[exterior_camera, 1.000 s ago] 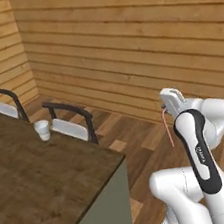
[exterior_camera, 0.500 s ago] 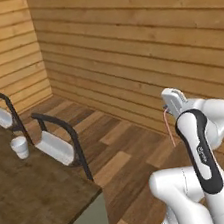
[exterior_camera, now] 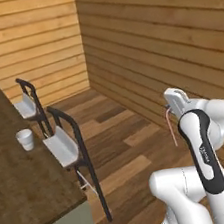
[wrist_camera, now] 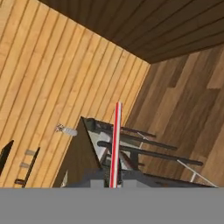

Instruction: Take a straw from the drawer in front and place it inside the glass cup on the dining counter.

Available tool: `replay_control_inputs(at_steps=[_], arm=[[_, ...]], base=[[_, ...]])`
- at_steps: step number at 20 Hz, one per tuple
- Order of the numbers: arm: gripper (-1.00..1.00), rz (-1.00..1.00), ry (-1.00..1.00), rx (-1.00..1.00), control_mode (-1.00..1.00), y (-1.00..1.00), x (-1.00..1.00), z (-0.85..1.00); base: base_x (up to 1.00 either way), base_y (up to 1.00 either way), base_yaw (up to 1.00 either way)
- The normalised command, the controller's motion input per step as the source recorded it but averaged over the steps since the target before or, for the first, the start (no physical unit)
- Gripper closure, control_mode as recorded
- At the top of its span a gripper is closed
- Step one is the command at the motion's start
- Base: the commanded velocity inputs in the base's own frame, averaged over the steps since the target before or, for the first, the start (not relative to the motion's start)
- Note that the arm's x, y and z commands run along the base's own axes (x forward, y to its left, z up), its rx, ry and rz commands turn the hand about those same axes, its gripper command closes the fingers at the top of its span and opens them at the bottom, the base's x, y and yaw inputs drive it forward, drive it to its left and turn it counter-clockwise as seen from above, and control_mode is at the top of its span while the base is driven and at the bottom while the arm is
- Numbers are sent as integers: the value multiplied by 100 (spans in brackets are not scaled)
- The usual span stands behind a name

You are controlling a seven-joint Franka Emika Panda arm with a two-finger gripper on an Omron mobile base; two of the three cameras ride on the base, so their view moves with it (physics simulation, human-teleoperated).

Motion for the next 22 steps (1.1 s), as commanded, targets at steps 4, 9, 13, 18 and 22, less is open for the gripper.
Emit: replay_control_inputs(at_steps=[4,9,13,18,22], arm=[[100,0,0,0,100,0,0,0],[100,0,0,0,100,0,0,0],[100,0,0,0,100,0,0,0],[100,0,0,0,100,0,0,0],[100,0,0,0,100,0,0,0]], base=[[54,-13,56],[64,-6,51],[51,-5,48],[48,-54,39],[52,-30,38]])
